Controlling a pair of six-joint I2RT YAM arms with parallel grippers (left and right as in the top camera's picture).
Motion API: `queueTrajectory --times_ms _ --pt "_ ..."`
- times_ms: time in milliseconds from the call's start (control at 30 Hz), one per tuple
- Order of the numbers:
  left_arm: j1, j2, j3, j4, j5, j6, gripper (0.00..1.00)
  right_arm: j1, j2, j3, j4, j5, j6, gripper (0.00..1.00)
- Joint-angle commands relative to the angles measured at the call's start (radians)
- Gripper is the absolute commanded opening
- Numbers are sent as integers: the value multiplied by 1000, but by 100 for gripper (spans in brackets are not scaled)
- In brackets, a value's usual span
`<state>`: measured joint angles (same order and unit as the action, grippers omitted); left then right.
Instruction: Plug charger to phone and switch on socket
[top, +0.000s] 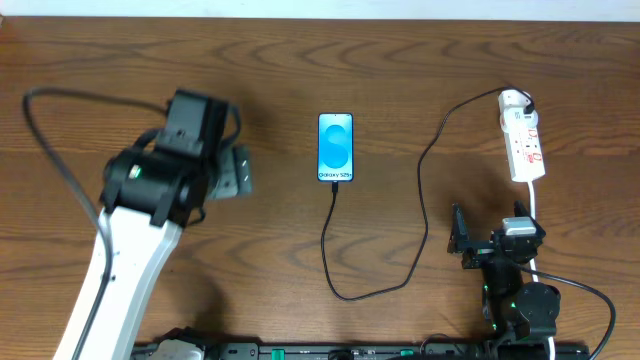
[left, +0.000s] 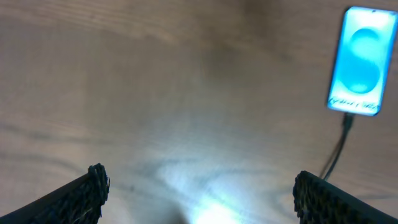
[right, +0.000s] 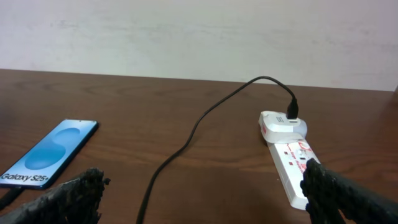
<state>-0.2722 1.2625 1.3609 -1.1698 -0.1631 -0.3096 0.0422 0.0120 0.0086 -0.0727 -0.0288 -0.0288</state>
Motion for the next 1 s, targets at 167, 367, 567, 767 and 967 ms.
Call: queueTrajectory --times_ms 167,367,567,767,967 --pt "27 -275 -140 -10 -2 29 96 -9 -6 -2 -3 8 17 99" --pt "27 -492 -396 205 65 164 96 -9 -6 -2 -3 8 17 99" --pt "27 -668 -628 533 247 339 96 -9 -6 -2 -3 8 17 99" --pt "48 -772 -755 640 270 348 96 -9 -6 -2 -3 8 17 99" --pt "66 -893 -859 721 303 368 96 -9 -6 -2 -3 8 17 99"
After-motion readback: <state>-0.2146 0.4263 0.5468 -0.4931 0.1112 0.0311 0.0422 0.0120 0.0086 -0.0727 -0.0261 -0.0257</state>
